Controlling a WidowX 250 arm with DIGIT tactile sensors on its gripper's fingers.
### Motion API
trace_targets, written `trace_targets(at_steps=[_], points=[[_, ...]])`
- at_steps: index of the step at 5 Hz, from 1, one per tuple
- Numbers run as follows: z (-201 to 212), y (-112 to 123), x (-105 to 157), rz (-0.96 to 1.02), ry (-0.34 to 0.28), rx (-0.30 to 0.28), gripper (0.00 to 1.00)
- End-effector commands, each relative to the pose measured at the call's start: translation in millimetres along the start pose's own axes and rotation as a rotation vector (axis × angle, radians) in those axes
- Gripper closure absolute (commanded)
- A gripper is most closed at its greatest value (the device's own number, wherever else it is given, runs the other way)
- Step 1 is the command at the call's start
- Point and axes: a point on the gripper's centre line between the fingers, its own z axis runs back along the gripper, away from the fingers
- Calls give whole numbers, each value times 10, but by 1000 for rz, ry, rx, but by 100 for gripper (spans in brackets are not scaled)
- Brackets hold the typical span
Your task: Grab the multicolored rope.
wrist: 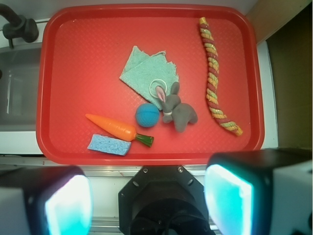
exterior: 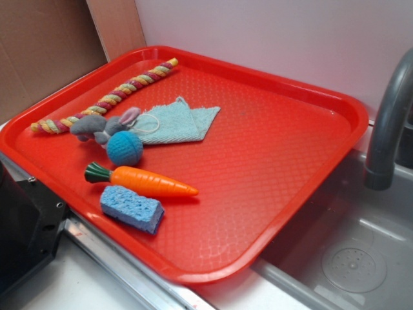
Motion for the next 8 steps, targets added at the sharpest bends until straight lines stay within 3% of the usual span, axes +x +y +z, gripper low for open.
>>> trace_targets(at_steps=[1, 2, 3, 4, 5, 6, 8], points=[[0, 0, 0, 0, 0, 0, 0], [-148, 103, 79, 34, 5, 41, 0], [-390, 302, 224, 83, -46, 83, 0], [-656, 497, 442, 106, -75, 89, 0], [-947, 775, 686, 103, -79, 56, 0], [-1223, 1031, 880, 153, -69, 71, 0], [-1835, 1313, 1136, 193, -32, 146, 0]])
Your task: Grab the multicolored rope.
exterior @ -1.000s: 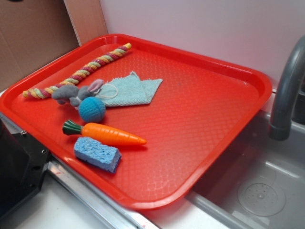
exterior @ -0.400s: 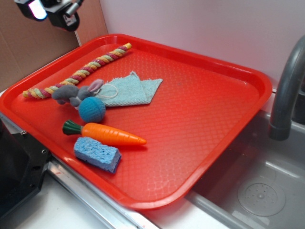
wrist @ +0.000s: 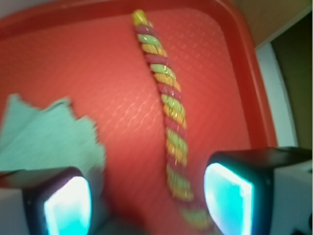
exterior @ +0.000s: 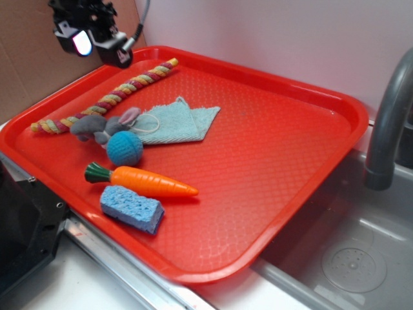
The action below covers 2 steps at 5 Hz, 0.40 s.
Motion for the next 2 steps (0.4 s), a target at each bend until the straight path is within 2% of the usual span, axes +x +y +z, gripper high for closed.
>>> trace_targets(at_steps=[1, 2], points=[[-388, 237, 302, 44, -21, 96, 0], [-541, 282, 320, 45, 5, 78, 0]])
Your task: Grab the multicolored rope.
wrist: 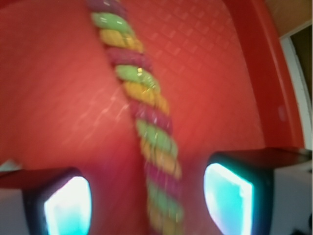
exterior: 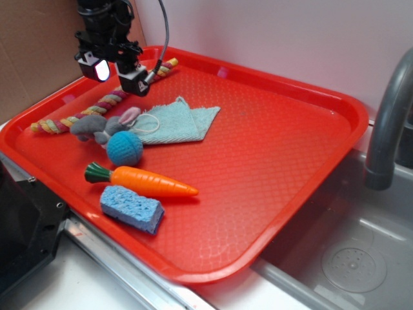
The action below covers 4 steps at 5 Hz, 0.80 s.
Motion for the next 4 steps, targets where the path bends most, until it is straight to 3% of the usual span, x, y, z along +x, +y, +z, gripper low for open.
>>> trace_targets(at_steps=[1, 4], points=[[-120, 93, 145, -15, -26, -36, 100], [-70, 33, 113, -24, 7, -8, 100]])
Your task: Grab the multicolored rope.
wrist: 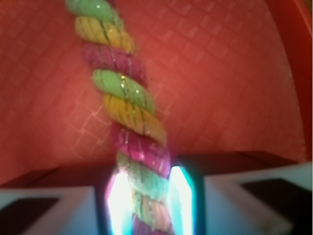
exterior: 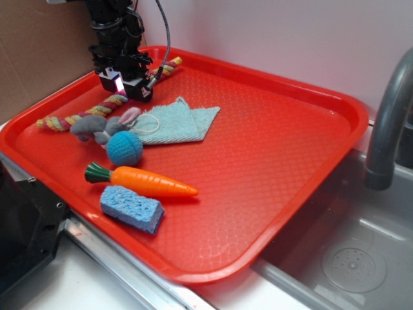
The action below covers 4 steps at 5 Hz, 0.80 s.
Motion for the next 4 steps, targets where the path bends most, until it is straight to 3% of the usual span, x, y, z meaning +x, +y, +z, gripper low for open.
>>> trace_targets(at_steps=[1, 2, 4], points=[[417, -160, -3, -9, 49, 93, 100], [945, -469, -55, -16, 81, 46, 100], [1755, -956, -364, -99, 75, -99, 100]])
